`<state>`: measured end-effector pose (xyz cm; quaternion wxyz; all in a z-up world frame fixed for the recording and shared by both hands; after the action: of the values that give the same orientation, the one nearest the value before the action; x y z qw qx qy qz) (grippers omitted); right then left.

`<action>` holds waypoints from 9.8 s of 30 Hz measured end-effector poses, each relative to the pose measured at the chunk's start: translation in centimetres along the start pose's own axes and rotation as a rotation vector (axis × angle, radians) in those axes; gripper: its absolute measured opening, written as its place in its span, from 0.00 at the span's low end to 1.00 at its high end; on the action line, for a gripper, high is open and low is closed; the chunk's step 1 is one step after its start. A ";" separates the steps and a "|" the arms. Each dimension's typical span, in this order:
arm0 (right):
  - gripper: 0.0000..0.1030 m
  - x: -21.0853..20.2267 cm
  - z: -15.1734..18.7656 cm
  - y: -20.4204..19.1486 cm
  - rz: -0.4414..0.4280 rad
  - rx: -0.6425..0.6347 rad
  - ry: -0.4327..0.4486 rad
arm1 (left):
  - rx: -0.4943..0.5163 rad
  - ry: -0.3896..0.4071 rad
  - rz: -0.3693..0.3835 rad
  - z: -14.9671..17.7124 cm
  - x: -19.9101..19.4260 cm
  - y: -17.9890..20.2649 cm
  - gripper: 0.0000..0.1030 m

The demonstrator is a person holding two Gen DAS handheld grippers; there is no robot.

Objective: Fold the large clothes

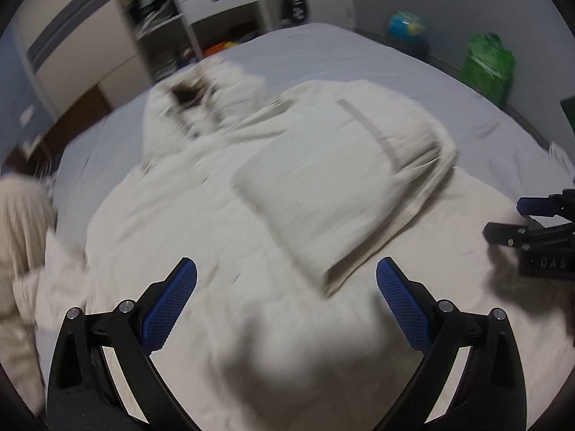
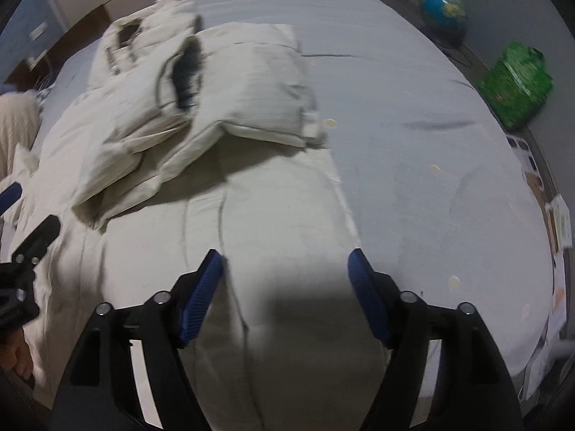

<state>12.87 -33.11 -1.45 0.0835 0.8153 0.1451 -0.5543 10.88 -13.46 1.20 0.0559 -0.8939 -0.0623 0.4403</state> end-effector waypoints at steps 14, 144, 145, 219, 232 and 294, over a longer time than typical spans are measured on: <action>0.71 0.7 0.3 0.4 -0.041 0.036 -0.036 | -0.065 0.003 0.018 -3.9 2.3 -1.8 0.05; 0.73 0.0 0.0 1.9 -0.176 0.136 0.034 | -0.674 0.248 0.293 -1.7 -8.1 -24.5 0.04; 0.73 0.0 0.1 2.0 -0.178 0.138 0.036 | -0.660 0.232 0.297 -1.7 -7.5 -23.5 0.04; 0.75 1.7 -9.6 -39.8 0.046 -0.745 0.120 | -1.138 0.035 0.101 17.5 -6.5 -33.2 0.85; 0.22 -0.6 -13.5 -34.7 -0.028 -0.596 0.241 | -1.137 0.044 0.118 17.7 -6.5 -33.5 0.85; 0.12 1.8 -15.5 -6.0 -0.412 0.277 0.187 | -1.079 -0.019 0.059 16.7 -5.9 -32.6 0.85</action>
<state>25.19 -22.58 2.76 -0.1571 0.8199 0.2379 -0.4964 -7.99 18.53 0.68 -0.4240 -0.7930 -0.2549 0.3555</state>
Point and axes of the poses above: each gripper's, at about its wrist camera, not at the fingertips, and x roughly the way its jaws point, y to its right, z to its underside, the point moved 1 cm from there along x, roughly the way its jaws point, and after that the axes turned 8 degrees about -x, right-handed, at the moved point
